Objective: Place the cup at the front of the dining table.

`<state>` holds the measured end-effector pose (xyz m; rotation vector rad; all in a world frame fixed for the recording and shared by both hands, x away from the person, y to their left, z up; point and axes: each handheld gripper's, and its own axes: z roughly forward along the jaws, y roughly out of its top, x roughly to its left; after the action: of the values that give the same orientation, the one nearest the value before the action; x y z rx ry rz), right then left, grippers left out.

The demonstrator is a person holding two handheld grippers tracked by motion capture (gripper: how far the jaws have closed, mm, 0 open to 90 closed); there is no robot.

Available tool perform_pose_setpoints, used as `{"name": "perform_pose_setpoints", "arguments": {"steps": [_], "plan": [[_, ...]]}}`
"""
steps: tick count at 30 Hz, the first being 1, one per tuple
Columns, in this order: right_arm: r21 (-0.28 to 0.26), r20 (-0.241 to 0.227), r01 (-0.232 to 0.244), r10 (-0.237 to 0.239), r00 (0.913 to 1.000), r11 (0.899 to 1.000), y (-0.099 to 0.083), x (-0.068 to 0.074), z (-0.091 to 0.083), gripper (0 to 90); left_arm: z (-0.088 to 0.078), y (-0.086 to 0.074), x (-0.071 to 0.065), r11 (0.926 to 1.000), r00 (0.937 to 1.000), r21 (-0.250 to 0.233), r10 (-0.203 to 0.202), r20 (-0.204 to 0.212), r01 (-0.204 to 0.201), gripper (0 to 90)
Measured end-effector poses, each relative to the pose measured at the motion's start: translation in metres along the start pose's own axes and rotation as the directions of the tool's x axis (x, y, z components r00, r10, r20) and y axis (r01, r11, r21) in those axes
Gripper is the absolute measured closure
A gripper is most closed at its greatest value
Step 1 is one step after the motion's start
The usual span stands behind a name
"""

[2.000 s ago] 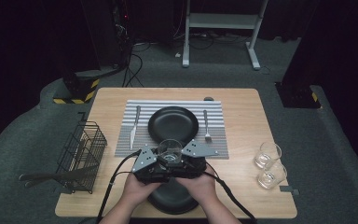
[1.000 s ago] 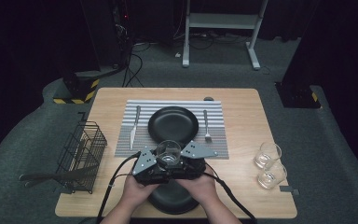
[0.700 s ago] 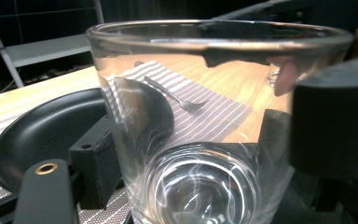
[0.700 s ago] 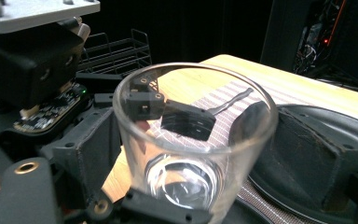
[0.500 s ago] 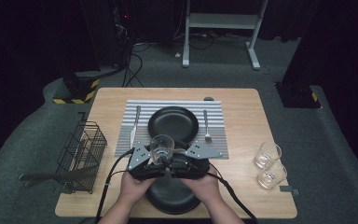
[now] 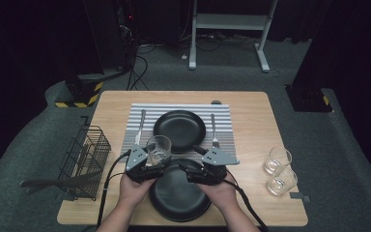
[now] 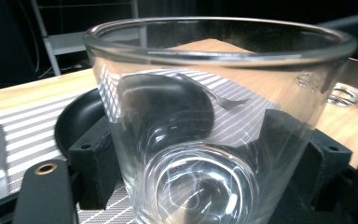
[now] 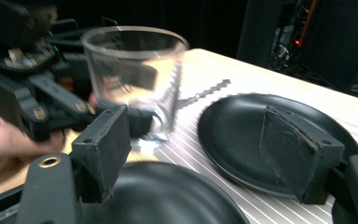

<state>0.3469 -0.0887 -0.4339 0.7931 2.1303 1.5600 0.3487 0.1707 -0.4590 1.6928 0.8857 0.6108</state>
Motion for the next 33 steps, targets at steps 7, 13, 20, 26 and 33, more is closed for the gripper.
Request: {"name": "perform_pose_setpoints", "arguments": {"steps": [7,13,20,26,33], "plan": [[0.027,0.067,-0.015,0.013,0.9977,1.0,-0.018,-0.018,-0.011,27.5,-0.004,-0.004,0.015,0.9997,0.9989,0.014,-0.02,-0.042,0.021,22.6],[0.035,0.114,-0.011,0.007,0.9935,0.999,-0.031,-0.031,-0.021,31.2,-0.007,-0.007,0.026,0.9992,0.9966,0.019,-0.035,-0.075,0.036,22.6],[0.077,0.151,-0.017,0.005,0.9885,0.997,-0.049,-0.041,-0.031,31.3,-0.004,-0.013,0.038,0.9971,0.9927,0.031,-0.066,-0.102,0.069,22.6],[0.098,0.185,-0.04,0.021,0.9825,0.994,-0.067,-0.05,-0.036,31.0,0.0,-0.016,0.046,0.9962,0.9902,0.032,-0.076,-0.117,0.081,22.6],[0.102,0.222,-0.057,0.033,0.9744,0.993,-0.079,-0.054,-0.039,31.1,0.003,-0.018,0.048,0.9949,0.9877,0.036,-0.089,-0.128,0.094,22.6]]}}
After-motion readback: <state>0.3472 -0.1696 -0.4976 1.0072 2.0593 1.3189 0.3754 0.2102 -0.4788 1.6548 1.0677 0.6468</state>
